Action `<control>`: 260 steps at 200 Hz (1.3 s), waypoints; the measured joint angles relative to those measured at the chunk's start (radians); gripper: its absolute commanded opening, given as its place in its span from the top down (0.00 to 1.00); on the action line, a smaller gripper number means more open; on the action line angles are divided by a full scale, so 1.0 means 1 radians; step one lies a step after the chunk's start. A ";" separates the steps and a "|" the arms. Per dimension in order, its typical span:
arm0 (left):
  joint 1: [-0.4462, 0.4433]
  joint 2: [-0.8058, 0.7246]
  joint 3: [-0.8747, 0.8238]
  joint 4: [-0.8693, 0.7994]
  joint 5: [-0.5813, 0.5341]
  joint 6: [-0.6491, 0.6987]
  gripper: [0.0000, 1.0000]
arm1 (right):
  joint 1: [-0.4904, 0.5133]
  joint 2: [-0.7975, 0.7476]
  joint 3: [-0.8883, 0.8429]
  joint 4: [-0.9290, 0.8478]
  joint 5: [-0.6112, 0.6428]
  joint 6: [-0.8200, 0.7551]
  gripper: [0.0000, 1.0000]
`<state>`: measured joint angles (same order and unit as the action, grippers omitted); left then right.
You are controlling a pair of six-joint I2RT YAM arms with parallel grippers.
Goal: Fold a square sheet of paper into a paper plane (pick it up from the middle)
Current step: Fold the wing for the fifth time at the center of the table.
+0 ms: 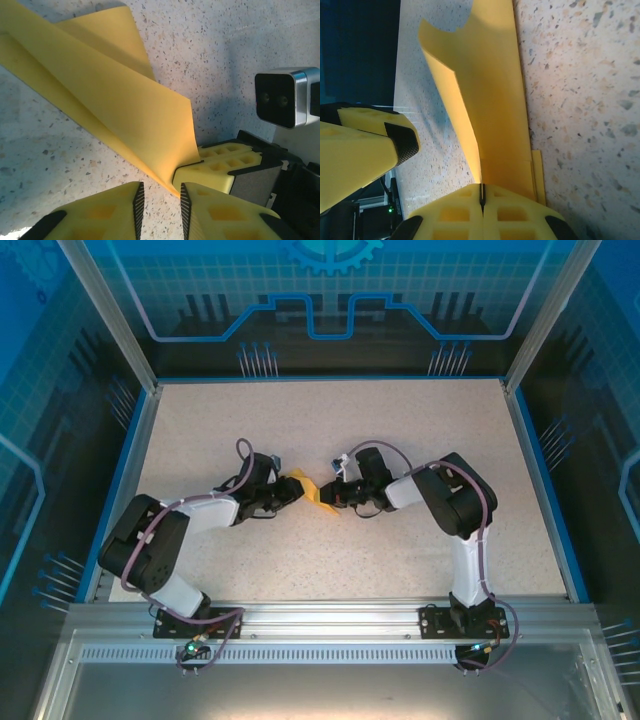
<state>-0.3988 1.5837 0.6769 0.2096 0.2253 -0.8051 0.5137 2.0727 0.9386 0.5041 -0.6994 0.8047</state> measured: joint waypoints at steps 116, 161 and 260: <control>-0.012 0.116 0.074 0.071 0.027 0.023 0.75 | -0.013 0.029 0.076 -0.124 -0.057 -0.024 1.00; -0.012 0.138 0.080 0.074 0.026 0.023 0.78 | -0.013 0.032 0.089 -0.155 -0.061 -0.039 1.00; -0.012 0.172 0.080 0.078 0.025 0.049 0.78 | -0.017 0.039 0.103 -0.180 -0.069 -0.038 1.00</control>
<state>-0.4107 1.7554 0.7570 0.2874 0.2504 -0.7559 0.4965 2.1113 1.0416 0.3237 -0.7689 0.7670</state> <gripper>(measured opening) 0.218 0.047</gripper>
